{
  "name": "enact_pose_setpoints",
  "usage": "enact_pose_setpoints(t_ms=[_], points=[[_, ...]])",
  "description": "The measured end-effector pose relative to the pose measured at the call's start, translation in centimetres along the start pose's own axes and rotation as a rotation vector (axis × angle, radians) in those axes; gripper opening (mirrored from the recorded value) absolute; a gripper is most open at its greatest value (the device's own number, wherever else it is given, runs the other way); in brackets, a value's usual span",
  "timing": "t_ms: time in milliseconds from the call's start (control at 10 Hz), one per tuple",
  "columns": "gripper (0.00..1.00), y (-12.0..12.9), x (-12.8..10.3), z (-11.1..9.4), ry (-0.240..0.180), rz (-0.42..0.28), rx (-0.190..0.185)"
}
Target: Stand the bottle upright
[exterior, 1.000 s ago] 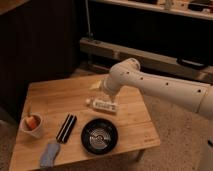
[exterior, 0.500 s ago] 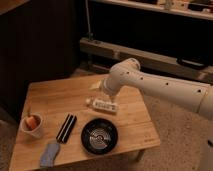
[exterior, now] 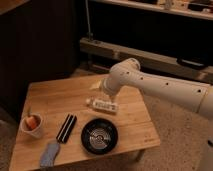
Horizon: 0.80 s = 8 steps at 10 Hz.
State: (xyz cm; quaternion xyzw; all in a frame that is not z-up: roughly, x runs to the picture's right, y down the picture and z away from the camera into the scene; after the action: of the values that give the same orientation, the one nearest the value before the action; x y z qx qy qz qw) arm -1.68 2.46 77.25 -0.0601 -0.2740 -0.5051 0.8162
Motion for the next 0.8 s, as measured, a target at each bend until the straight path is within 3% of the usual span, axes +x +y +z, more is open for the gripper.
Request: enact_pose_setpoints(t_ms=[600,800], points=[[0.8,-0.02,0.03,-0.07,0.002,-0.005,0.001],[0.8,0.47,0.68,-0.37,0.055,-0.113,0.034]])
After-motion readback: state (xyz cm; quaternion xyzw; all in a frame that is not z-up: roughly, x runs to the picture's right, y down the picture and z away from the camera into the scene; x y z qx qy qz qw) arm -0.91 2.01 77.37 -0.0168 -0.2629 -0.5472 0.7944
